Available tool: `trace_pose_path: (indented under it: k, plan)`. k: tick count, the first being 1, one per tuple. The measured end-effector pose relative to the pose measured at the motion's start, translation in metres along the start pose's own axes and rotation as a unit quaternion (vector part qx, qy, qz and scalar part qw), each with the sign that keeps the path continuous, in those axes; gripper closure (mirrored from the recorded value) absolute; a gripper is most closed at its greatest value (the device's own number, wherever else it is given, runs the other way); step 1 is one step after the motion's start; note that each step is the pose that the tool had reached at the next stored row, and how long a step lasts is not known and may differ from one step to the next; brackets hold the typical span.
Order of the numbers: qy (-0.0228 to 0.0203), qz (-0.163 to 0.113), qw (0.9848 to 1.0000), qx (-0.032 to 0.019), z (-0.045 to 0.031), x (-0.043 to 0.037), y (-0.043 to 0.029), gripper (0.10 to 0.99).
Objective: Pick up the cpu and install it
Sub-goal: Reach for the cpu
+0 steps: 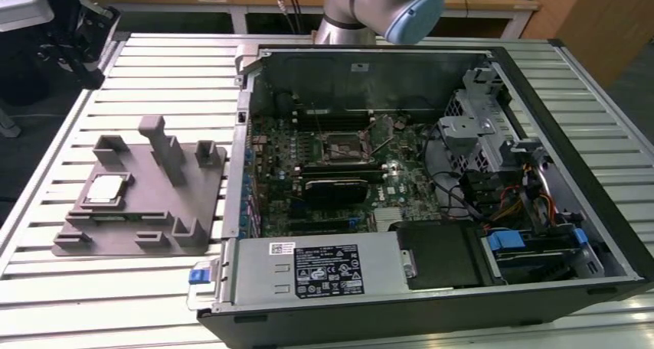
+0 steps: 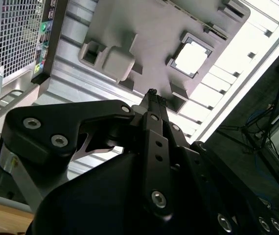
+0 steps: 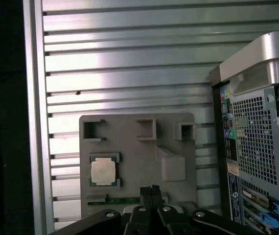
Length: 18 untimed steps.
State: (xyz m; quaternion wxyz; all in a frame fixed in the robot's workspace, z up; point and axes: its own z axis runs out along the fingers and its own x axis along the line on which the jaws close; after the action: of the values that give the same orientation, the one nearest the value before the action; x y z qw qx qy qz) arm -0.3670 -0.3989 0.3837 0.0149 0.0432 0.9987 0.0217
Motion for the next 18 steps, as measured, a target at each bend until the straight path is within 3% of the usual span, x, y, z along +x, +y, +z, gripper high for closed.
trace_pose_path:
  k: [7,18]
  plan:
    - [-0.0001,0.0,1.0,0.0,0.0054,0.0098,-0.001,0.98]
    - [0.0,0.001,1.0,0.0,0.0247,0.0173,-0.0031,0.98]
